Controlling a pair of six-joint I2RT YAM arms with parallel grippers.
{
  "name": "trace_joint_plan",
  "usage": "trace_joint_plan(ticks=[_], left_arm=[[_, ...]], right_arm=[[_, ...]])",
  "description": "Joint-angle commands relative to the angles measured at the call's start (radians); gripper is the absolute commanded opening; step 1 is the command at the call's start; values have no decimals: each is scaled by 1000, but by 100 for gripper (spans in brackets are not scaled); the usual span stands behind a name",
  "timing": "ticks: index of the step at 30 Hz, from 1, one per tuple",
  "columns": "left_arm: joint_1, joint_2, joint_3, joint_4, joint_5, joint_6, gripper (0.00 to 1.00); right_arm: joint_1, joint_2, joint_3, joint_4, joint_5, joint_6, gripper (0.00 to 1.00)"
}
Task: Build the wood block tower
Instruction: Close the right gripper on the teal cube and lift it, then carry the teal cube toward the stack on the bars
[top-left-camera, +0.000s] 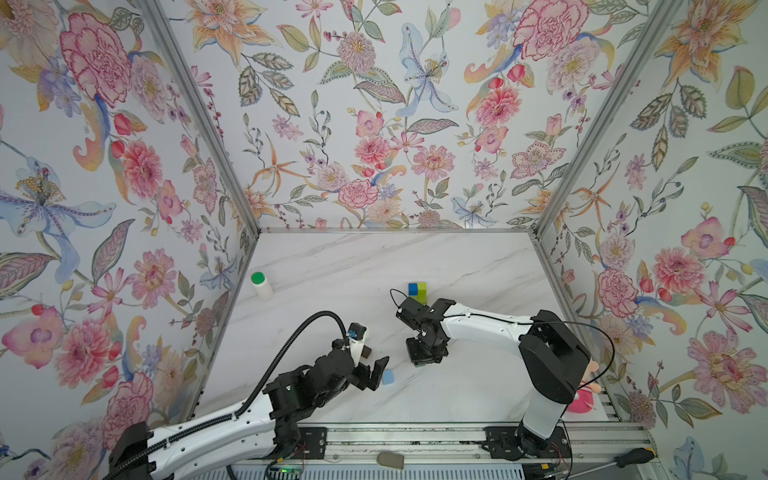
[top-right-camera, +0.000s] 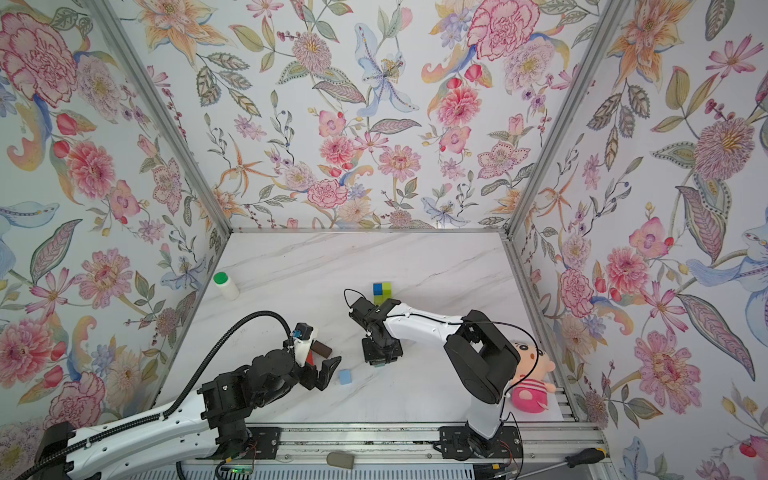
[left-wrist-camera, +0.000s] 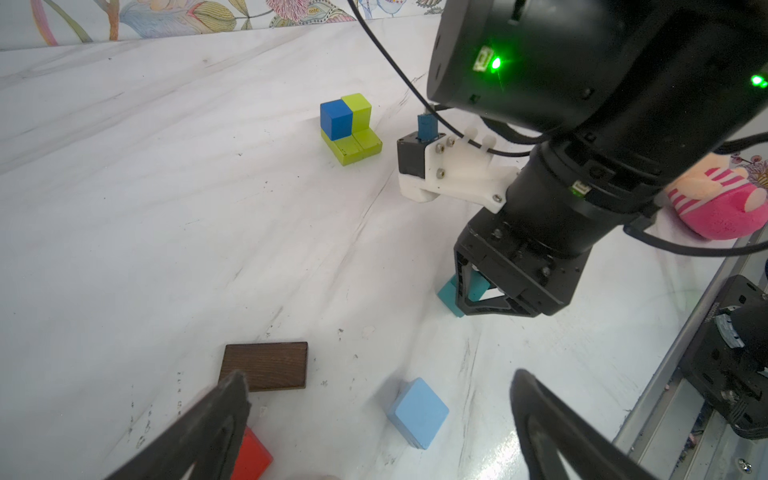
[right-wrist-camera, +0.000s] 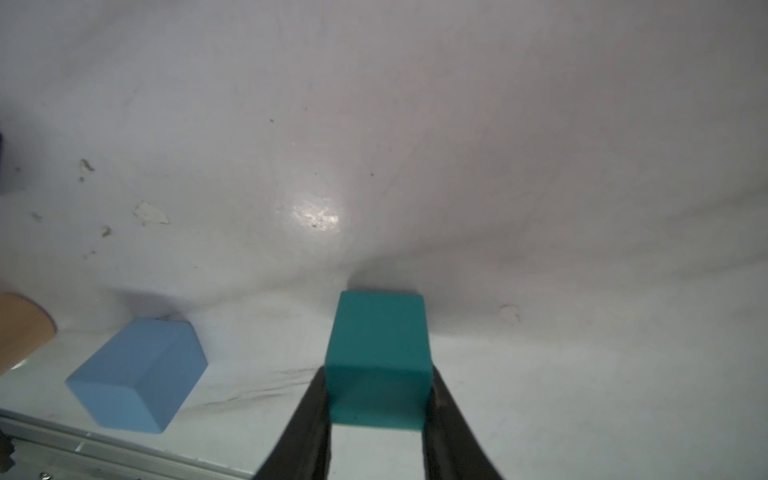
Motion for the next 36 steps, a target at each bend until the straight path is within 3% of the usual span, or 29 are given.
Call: trace_joint_plan(ticks=[1, 17, 36], left_arm=[[-9, 2, 10, 6, -29, 27, 99], [3, 29, 60, 6, -61, 96, 99], [189, 150, 176, 82, 83, 268, 99]], right_arm=[[-8, 20, 44, -19, 3, -16, 31], [-87, 64, 234, -89, 20, -81, 31], [-231, 300, 640, -234, 57, -166, 32]])
